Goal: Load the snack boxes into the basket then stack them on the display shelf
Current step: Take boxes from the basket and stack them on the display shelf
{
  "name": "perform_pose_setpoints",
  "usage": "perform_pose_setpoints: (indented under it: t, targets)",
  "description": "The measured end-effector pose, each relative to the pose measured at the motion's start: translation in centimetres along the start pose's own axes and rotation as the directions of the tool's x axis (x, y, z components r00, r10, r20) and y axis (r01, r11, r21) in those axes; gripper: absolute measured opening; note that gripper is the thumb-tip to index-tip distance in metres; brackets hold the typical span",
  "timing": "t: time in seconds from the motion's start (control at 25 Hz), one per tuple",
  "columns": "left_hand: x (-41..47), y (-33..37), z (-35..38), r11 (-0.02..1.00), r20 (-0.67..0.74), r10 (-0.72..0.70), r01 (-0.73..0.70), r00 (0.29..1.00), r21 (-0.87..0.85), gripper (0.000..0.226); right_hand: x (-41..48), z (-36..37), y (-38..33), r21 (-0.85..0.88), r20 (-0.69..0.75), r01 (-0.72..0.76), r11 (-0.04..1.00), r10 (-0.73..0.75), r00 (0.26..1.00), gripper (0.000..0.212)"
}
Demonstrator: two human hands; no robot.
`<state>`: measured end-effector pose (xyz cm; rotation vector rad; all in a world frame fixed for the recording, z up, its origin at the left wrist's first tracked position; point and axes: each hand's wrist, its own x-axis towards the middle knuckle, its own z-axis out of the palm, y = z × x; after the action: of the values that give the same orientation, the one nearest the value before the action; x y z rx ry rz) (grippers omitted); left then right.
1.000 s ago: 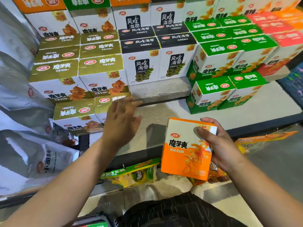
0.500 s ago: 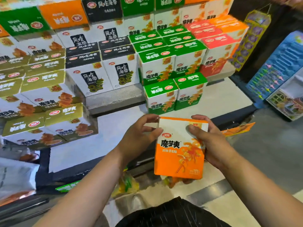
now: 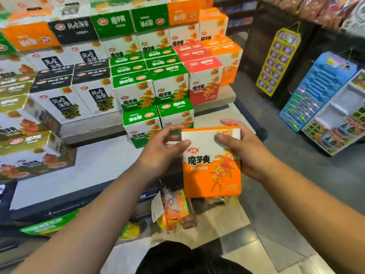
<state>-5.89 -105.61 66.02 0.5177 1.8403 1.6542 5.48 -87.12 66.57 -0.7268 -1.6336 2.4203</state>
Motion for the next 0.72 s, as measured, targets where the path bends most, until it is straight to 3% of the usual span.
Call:
perform_pose_setpoints:
  t: [0.28, 0.56, 0.72]
  targets:
    - [4.9, 3.2, 3.8, 0.996, -0.019, 0.088, -0.089, 0.996, -0.013, 0.028, 3.2, -3.6, -5.7, -0.089, -0.008, 0.098, 0.991, -0.099, 0.995, 0.048]
    - [13.2, 6.5, 4.7, 0.990, 0.093, 0.141, -0.142, 0.986, 0.007, 0.027, 8.2, -6.5, -11.0, -0.213, -0.068, 0.119, 0.970, -0.136, 0.988, 0.060]
    - [17.9, 8.2, 5.8, 0.970, 0.117, 0.180, -0.195, 0.977, 0.143, 0.024, 11.0, -8.5, -13.2, -0.279, -0.111, 0.108, 0.954, -0.143, 0.983, 0.059]
